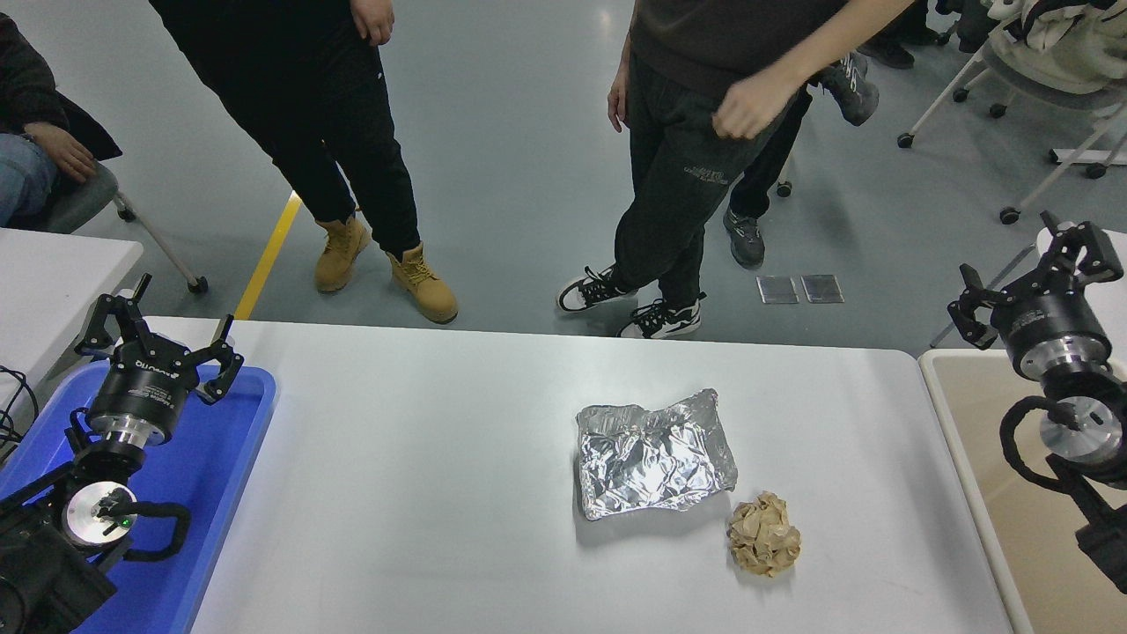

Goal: Clean the table surface

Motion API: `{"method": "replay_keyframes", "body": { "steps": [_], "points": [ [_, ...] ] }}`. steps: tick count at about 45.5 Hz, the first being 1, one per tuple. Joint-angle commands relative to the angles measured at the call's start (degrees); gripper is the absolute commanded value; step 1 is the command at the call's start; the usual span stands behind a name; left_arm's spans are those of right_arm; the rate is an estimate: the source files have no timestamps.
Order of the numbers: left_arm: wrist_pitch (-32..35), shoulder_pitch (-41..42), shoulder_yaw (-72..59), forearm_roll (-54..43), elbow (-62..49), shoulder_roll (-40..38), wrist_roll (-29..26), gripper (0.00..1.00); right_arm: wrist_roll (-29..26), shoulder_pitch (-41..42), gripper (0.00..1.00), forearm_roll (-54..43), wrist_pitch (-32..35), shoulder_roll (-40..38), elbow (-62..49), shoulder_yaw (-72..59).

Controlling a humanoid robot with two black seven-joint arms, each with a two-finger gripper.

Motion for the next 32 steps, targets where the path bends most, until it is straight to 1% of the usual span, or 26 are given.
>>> {"method": "replay_keyframes", "body": {
  "steps": [1,6,10,16,21,26,32],
  "points": [
    [0.00,0.00,-0.01,0.00,0.01,0.00,0.00,1.00,-0.09,6.92,0.99,-0.10,-0.03,-3.20,-5.06,-9.75],
    [0.00,0.00,-0.01,0.00,0.01,0.00,0.00,1.00,-0.18,11.32,0.99,-0.10,0.06,-5.39,-5.15,-19.85],
    [0.00,0.00,-0.01,0.00,0.01,0.00,0.00,1.00,-0.26,15.53,0.99,-0.97,0.58,-7.33,-4.45,-31.19],
    [0.00,0.00,-0.01,0.00,0.01,0.00,0.00,1.00,-0.09,23.44,0.99,-3.87,7.52,-7.86,-4.45,-45.34],
    [0.00,0.00,0.08,0.00,0.01,0.00,0.00,1.00,-0.09,27.32,0.99,-6.68,10.34,-8.21,-4.53,-50.89],
    [0.00,0.00,-0.01,0.00,0.01,0.00,0.00,1.00,-0.09,30.66,0.99,-13.09,10.78,-8.04,-4.53,-54.58],
    [0.00,0.00,-0.01,0.00,0.01,0.00,0.00,1.00,-0.09,34.79,0.99,-25.39,10.69,-7.16,-4.62,-61.61]
  ]
}}
